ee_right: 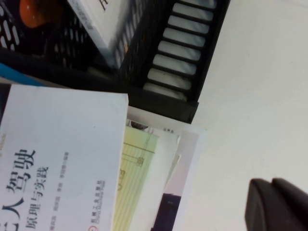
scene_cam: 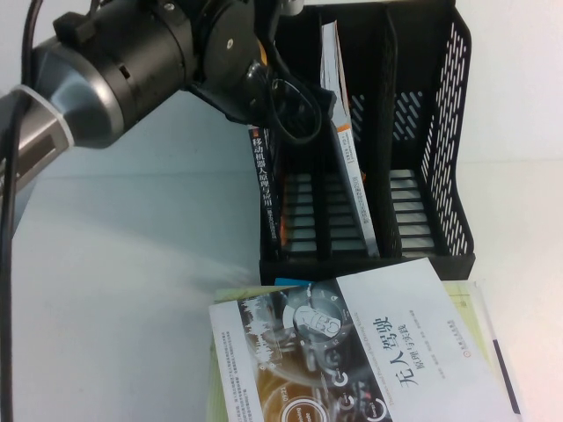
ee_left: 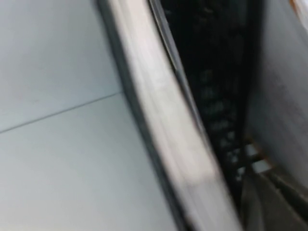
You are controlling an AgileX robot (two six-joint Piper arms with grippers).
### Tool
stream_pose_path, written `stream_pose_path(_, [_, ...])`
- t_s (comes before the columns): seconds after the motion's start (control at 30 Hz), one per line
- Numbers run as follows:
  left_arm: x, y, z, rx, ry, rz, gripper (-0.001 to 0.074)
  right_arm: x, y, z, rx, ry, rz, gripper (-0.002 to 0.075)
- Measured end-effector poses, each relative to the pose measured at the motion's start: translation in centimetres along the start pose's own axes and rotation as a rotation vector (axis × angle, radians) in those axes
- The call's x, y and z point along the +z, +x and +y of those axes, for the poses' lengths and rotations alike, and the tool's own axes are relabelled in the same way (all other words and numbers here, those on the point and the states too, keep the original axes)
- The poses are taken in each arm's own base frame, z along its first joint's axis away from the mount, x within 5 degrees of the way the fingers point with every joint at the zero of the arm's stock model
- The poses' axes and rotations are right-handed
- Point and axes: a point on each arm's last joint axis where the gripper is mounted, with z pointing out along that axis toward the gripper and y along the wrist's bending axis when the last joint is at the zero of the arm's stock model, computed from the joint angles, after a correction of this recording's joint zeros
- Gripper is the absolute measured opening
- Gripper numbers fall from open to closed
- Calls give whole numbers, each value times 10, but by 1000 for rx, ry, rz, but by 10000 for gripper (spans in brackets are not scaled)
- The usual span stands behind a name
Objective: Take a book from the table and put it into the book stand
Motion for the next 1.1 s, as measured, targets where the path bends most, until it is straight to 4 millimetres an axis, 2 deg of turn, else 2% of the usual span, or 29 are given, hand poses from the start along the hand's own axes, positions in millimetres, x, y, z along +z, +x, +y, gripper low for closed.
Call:
stream_pose_path(0.17, [-10, 7, 6, 16, -43, 45, -2, -4, 0, -1, -6, 8, -10, -3])
stream_pose_path(0.33, [-33, 38, 15, -21, 5, -32, -2, -25, 16, -6, 19, 57, -102, -3])
stream_pose_path(0.53, [-77, 101, 29, -71, 122, -177, -2, -53, 57, -9, 29, 68, -300, -3])
stream_pose_path(0.63, [-85, 138, 37, -97, 165, -212, -2, -65, 84, -9, 28, 66, -400, -3])
stream_pose_path(0.77, [-91, 178, 45, -152, 207, -225, -2, -67, 115, -10, 36, 65, -437, -3])
stream_pose_path(0.9, [-91, 196, 48, -233, 229, -200, -2, -64, 140, -11, 43, 74, -426, -3])
stream_pose_path(1.1, [-91, 199, 48, -259, 234, -188, -2, -56, 160, -12, 52, 91, -326, -3])
